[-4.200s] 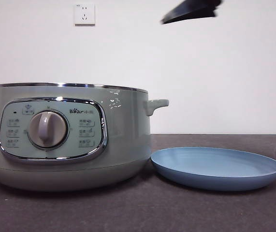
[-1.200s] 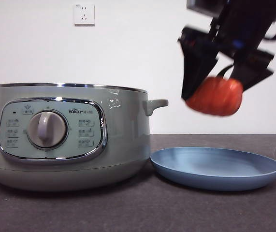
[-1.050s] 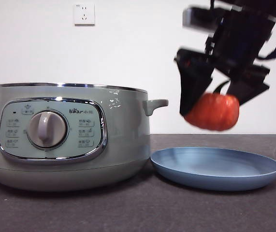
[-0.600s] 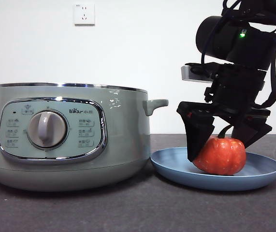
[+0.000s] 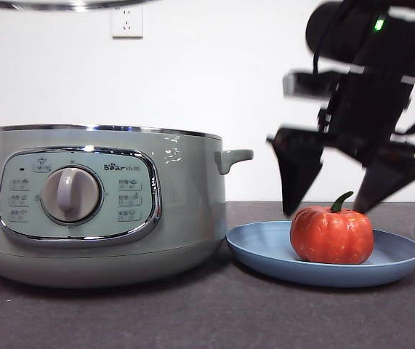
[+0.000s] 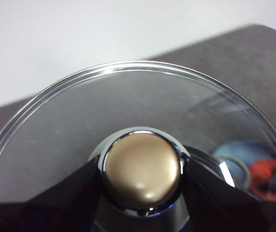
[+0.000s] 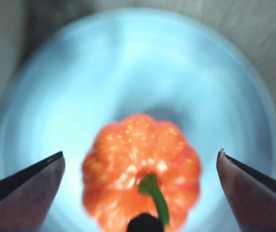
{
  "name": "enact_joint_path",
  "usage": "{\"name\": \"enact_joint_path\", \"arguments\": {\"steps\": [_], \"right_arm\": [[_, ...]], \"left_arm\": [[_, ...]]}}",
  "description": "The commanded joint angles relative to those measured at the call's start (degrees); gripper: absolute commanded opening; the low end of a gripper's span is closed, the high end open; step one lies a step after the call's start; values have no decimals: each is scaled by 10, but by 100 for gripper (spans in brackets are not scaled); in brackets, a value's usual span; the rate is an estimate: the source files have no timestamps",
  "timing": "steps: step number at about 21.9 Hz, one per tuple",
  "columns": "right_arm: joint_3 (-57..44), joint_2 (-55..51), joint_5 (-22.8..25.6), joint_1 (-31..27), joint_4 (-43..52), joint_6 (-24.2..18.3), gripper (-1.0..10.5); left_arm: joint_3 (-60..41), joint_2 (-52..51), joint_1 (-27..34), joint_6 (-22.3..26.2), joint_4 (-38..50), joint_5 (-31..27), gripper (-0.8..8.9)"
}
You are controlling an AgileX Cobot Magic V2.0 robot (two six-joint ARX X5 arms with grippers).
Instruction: Take the pumpkin out from the steamer,put the pumpkin in the blue plate,close the lid
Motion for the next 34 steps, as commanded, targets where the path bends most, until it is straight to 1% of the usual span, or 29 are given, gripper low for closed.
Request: {"name": "enact_joint_path", "arguments": {"steps": [1, 3, 4, 8, 13, 16, 20, 25, 34], "right_arm": [[-5, -48, 0, 0, -10, 7, 599], [-5, -100, 1, 0, -18, 8, 599], [-5, -125, 1, 0, -18, 9, 599], [-5, -221, 2, 0, -18, 19, 598], [-5, -310, 8, 0, -18, 29, 598], [-5, -344, 34, 0, -18, 29, 598], [-5, -363, 34, 0, -19, 30, 598], [-5, -363, 34, 0, -20, 30, 598], [-5, -364, 34, 0, -23, 30, 598]], "left_arm": [[12, 17, 0, -7, 17, 23, -8], [12, 40, 0, -20, 17, 50, -8], [12, 51, 0, -20, 16, 52, -8], [12, 95, 0, -20, 17, 52, -8], [12, 147, 2, -19, 18, 41, -8], [12, 173, 2, -19, 22, 40, -9], [12, 188, 2, -19, 22, 39, -9], [2, 189, 2, -19, 22, 39, -9], [-35, 189, 1, -34, 40, 43, -9]]}}
